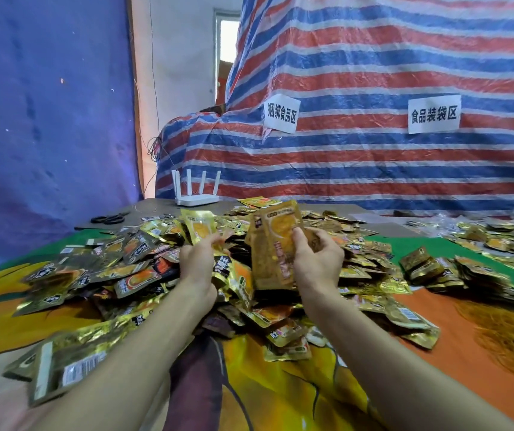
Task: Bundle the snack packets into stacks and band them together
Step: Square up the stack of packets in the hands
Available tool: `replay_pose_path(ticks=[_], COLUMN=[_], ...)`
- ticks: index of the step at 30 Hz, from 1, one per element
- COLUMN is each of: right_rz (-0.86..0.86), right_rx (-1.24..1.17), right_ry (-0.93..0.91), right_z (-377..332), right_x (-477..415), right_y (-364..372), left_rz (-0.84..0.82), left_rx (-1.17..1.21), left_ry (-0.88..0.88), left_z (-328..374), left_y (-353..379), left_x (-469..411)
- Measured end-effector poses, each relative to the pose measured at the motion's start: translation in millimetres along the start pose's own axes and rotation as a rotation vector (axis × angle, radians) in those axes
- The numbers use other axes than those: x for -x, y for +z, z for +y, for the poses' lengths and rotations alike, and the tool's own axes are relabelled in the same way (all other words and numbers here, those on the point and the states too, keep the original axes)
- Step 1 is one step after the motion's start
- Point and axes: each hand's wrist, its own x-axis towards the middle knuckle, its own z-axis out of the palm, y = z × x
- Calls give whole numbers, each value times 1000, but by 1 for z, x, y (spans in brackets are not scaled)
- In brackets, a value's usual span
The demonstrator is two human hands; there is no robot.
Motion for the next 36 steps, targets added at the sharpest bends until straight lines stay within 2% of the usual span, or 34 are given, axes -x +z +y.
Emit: replay_pose_path(ticks=[4, 7, 9, 13, 18, 23, 29, 33, 34, 36], right_rz=[-55, -72, -128, -317, -586, -730, -858, -811, -798, -746], right_rx=[-69, -94, -120, -127, -152, 25, 22, 45, -18, -363], right_ry=[27, -74, -105, -78, 26, -155, -133, -65, -8, 327], right_z=[19, 24, 23, 22, 20, 13, 16, 14, 13, 6], right_x=[16, 26, 29, 38, 40, 47, 55, 53, 52, 49], right_y=[23, 28, 31, 31, 23, 20, 23, 27, 28, 33], left_rz=[-139, -344, -405, -349, -306, -261, -170, -142, -149, -169], left_rx=[164, 78, 49, -89, -83, 13, -17, -41, -40, -17], left_ry=[-63, -70, -96, -82, -15, 36, 309, 483, 514, 564], left_z=[-7, -11, -16, -29, -29, -20, -10, -2, -1, -1], left_y=[-3, -5, -1, 10, 3, -4, -7, -10, -9, -6], left_x=[3, 5, 7, 7, 0, -7, -11, -6, -4, 0])
